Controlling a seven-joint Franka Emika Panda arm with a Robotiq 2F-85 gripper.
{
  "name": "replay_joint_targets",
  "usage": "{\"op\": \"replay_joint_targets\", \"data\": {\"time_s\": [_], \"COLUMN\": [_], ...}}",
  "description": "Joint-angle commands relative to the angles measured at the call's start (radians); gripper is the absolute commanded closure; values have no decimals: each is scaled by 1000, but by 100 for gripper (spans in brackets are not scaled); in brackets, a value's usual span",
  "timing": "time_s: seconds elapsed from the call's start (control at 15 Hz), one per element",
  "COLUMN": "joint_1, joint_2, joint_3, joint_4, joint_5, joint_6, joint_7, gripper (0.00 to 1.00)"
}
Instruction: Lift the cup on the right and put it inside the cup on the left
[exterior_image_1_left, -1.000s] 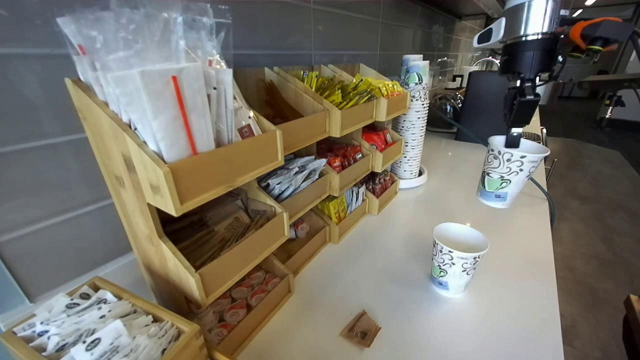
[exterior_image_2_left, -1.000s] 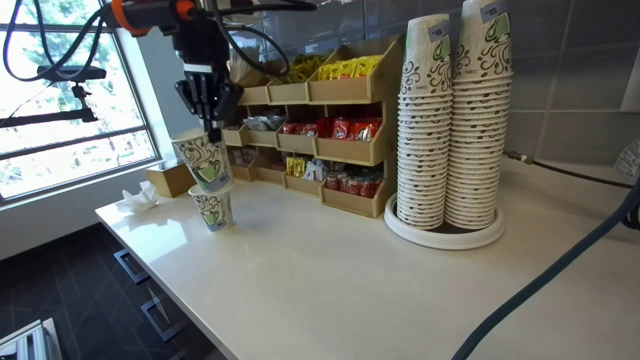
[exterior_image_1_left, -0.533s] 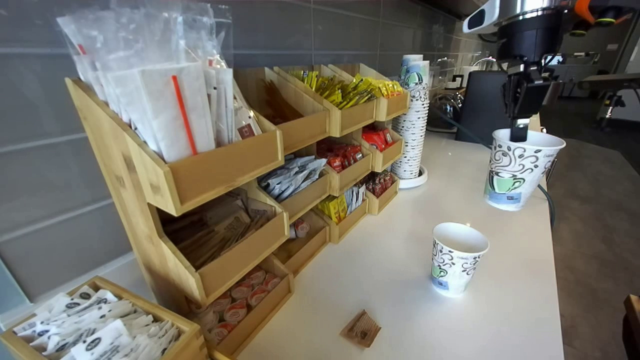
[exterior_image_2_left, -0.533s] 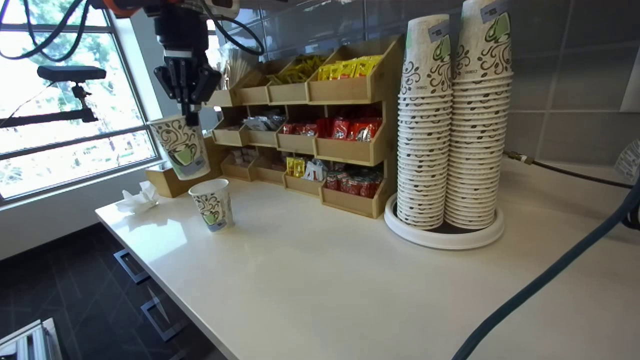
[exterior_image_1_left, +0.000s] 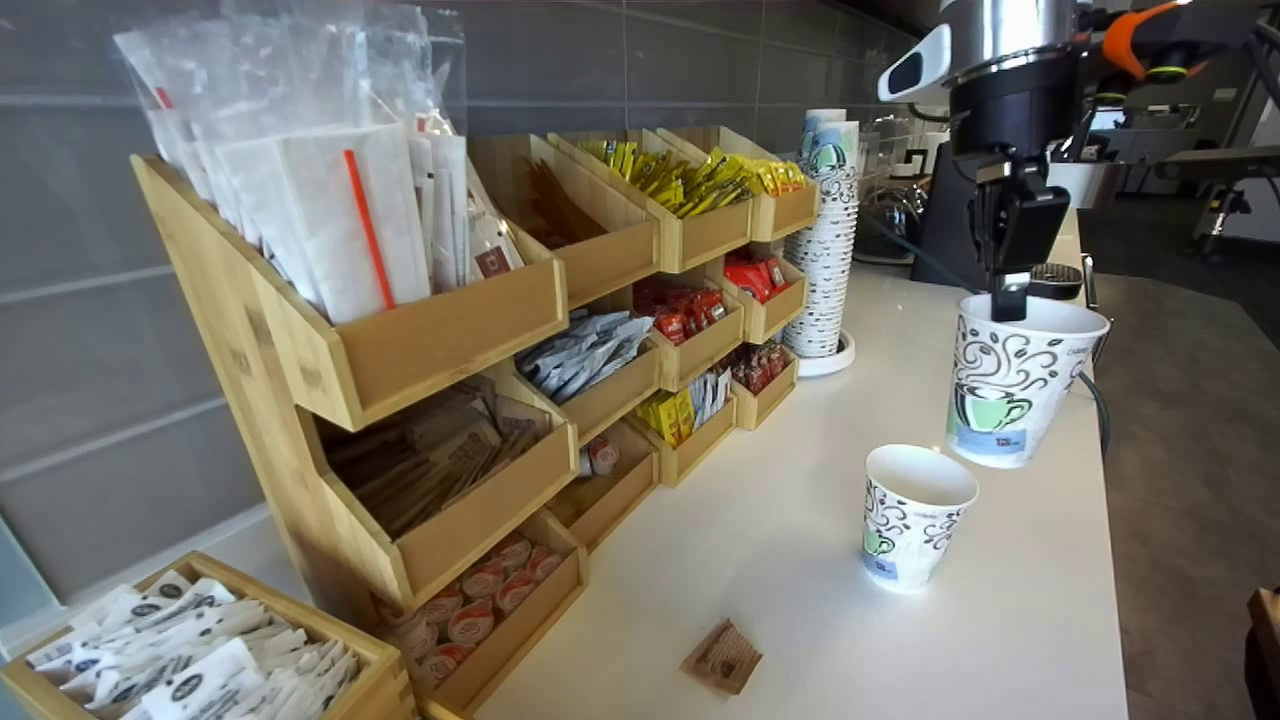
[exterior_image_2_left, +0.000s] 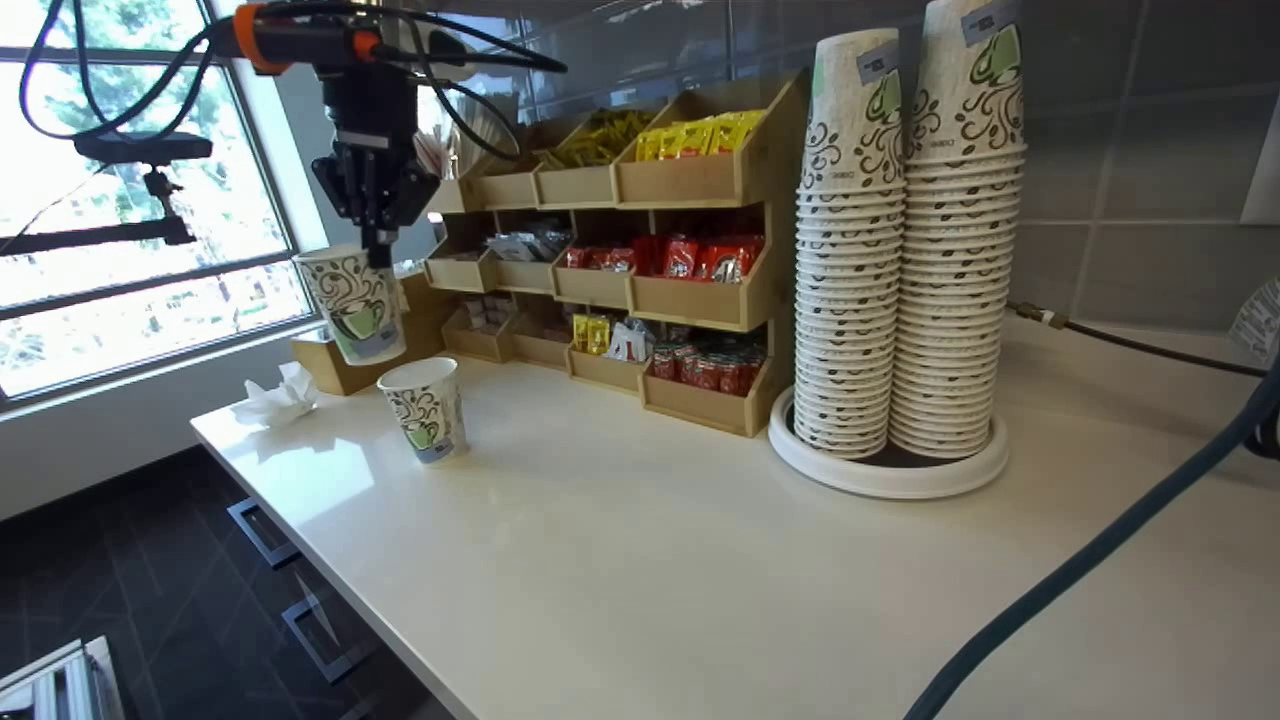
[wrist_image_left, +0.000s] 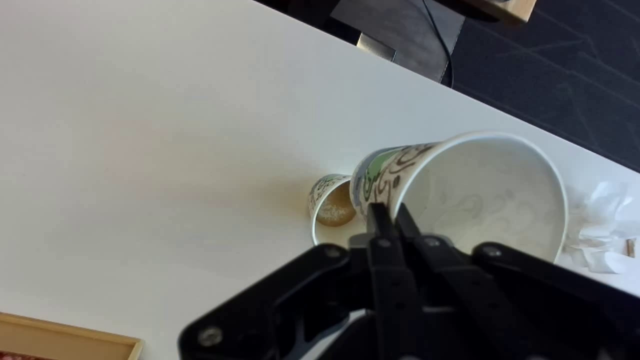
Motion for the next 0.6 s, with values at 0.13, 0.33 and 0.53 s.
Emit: {"op": "replay_joint_targets", "data": {"time_s": [0.13,0.33,0.53], "joint_1": [-4,-5,-6], "joint_2": [79,105,119], "joint_3": [6,7,10], "joint_4": [37,44,46], "joint_5": [33,39,37], "joint_6": [86,103,94], "joint_7": [13,9,6], "gripper": [99,99,99]}}
